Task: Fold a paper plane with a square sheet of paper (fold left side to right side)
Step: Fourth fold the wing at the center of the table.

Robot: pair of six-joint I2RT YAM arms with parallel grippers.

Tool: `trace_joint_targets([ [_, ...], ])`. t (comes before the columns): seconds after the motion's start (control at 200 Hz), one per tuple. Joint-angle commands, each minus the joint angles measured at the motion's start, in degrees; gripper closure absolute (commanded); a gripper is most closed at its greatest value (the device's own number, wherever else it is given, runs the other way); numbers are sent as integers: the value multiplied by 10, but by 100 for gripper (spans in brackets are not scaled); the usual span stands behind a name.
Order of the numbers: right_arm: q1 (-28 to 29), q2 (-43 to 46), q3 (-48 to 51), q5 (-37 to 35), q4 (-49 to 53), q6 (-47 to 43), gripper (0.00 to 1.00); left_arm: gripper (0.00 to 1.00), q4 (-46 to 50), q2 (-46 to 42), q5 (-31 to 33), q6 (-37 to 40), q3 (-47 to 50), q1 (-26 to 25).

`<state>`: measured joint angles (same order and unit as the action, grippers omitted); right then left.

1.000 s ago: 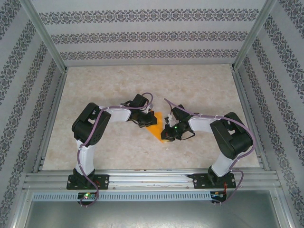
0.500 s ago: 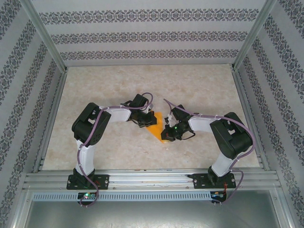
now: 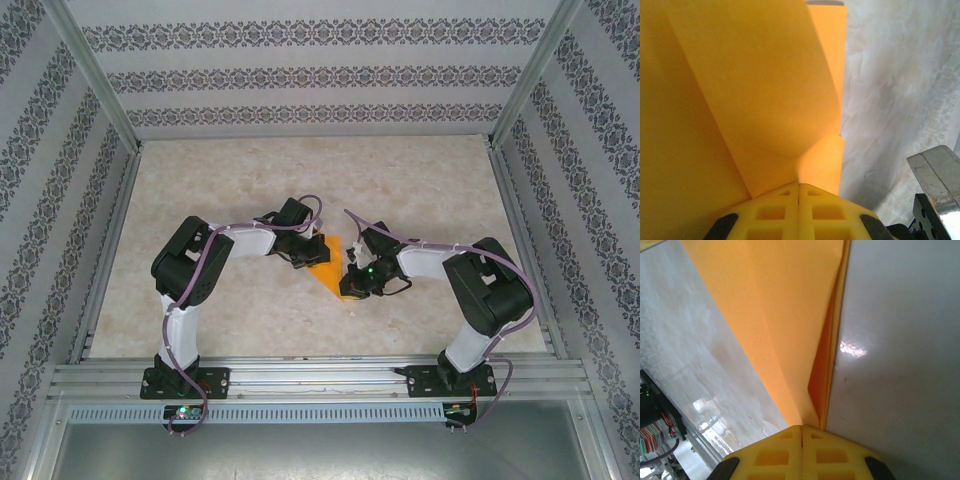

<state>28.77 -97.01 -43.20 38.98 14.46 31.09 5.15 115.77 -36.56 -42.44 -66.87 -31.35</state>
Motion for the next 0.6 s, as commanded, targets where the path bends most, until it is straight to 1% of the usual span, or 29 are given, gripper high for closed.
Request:
trace_joint_targets([
  [0.0,11,6,25,-18,83,-12,100,100,48,17,57,11,19,9],
  [0.315,11,33,26,-20,112,-20,100,100,47,17,57,11,19,10],
  [0.595,-7,108,12,24,113,-19,100,100,44,14,54,8,20,9],
])
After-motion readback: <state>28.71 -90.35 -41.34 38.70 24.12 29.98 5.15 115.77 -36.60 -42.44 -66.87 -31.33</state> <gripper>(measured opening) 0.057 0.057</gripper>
